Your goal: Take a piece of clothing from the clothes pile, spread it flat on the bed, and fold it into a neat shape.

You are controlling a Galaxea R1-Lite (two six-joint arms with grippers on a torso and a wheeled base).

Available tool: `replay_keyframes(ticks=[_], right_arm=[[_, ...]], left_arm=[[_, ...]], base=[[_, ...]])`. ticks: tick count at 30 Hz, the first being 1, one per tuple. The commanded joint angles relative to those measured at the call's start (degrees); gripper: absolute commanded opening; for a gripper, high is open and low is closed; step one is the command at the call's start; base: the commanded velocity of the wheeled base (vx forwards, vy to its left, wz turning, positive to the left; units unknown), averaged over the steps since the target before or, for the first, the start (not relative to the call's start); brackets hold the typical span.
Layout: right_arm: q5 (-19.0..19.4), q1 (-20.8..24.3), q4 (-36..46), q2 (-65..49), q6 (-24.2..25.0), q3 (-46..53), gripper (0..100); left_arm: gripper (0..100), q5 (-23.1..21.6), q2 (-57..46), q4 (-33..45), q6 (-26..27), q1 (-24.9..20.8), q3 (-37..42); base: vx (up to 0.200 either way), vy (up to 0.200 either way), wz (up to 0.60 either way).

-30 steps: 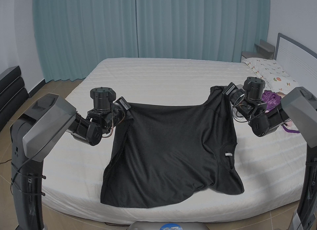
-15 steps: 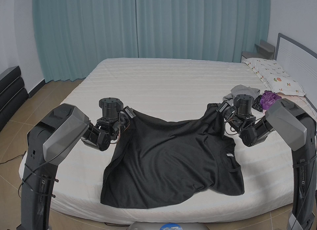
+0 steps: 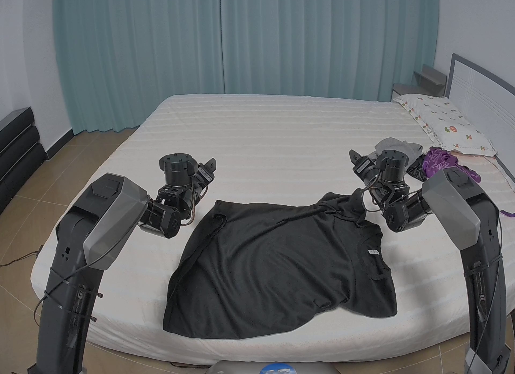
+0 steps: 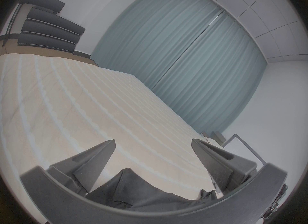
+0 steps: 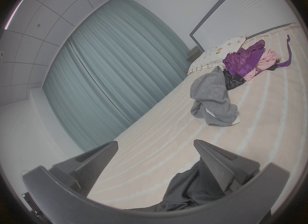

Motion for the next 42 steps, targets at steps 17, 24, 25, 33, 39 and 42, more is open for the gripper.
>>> replay_keyframes(ticks=[17,24,25,33,39,42], right_arm=[[9.9,-4.1,9.3,4.0,-2.1,7.1,100],[9.7,-4.3,11.0,6.0,-3.2,3.1,100],[9.7,-4.3,12.2,6.3,-3.2,1.9,100],[10.1,-4.1,18.8,10.4,-3.7,-7.8,0],[9.5,-3.9,22.0,12.7,-3.4,-15.2,0],[9.1,-3.9,21.0,12.4,-2.9,-19.0,0]], left_arm=[[100,-3.5,-14.5,1.9,-13.1,0.7,29.3],[100,-3.4,-14.4,-2.0,-17.0,0.7,31.5],[100,-3.8,-14.5,-2.5,-17.2,0.9,32.2],[100,-5.0,-14.1,-5.9,-17.8,3.4,35.5],[100,-7.0,-14.6,-5.9,-19.7,3.9,35.5],[100,-7.0,-14.6,-5.9,-19.8,3.9,35.6]], base=[[0.000,0.000,0.00],[0.000,0.000,0.00],[0.000,0.000,0.00],[0.000,0.000,0.00],[0.000,0.000,0.00],[0.000,0.000,0.00]])
